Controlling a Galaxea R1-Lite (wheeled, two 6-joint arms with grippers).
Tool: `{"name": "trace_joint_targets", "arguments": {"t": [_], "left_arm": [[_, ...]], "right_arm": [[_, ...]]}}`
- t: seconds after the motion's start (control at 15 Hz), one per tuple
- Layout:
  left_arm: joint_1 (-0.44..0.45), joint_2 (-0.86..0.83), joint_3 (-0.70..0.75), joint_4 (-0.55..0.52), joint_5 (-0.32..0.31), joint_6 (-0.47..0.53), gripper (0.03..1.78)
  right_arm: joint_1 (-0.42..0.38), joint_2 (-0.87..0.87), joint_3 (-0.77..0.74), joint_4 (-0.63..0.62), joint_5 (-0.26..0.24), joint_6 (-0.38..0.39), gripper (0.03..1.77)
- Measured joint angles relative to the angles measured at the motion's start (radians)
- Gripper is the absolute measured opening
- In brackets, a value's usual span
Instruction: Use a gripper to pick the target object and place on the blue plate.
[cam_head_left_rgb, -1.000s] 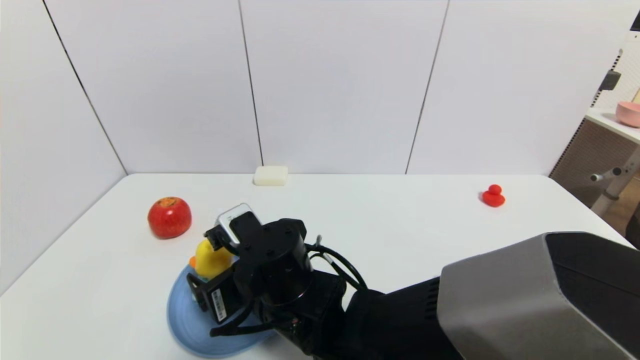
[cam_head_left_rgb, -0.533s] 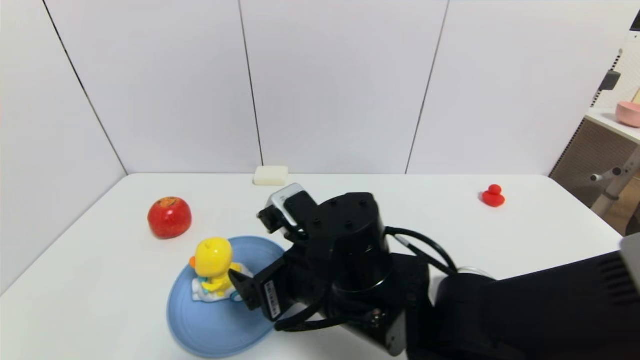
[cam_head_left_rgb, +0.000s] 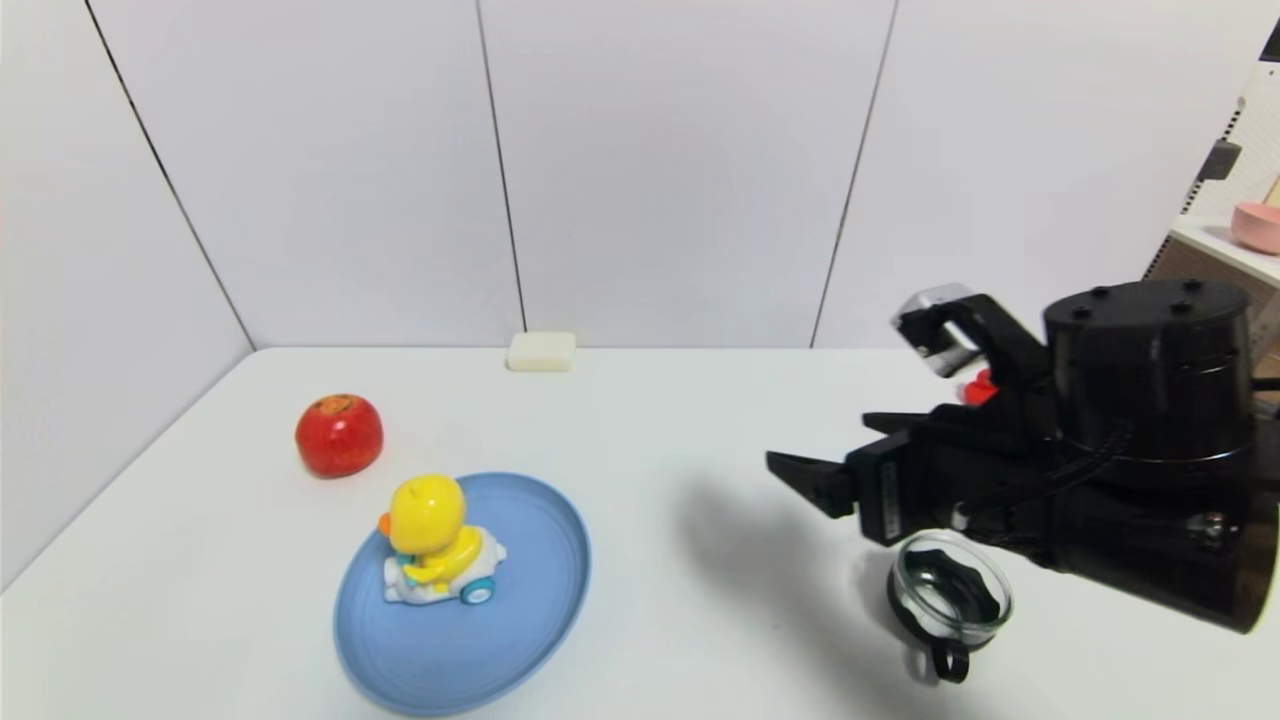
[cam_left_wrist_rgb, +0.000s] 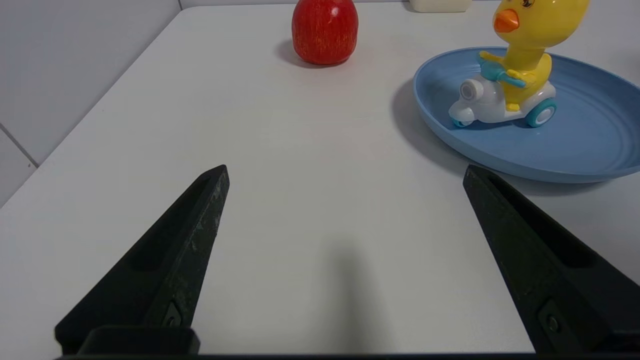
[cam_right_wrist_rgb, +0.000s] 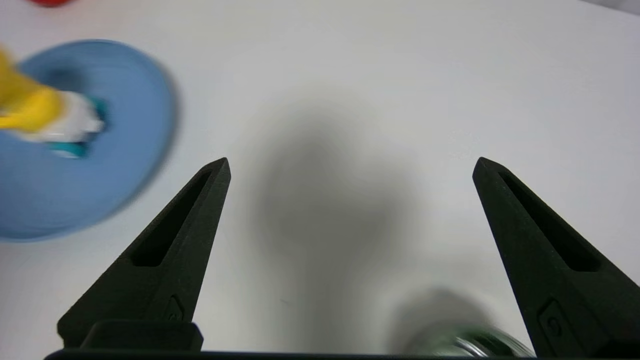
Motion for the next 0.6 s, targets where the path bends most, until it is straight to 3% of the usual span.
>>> {"name": "trace_joint_targets", "arguments": {"t": [0.27,0.6], "left_arm": [[0.000,0.000,0.000,0.000,0.000,0.000,1.69],[0.000,0.000,0.000,0.000,0.000,0.000,1.69]], "right_arm": [[-0.223,-0.206,0.130,0.070,-0.004,-0.001,1.69],[-0.390,-0.571,0.374,0.134,0.002,-0.036,1.69]]}}
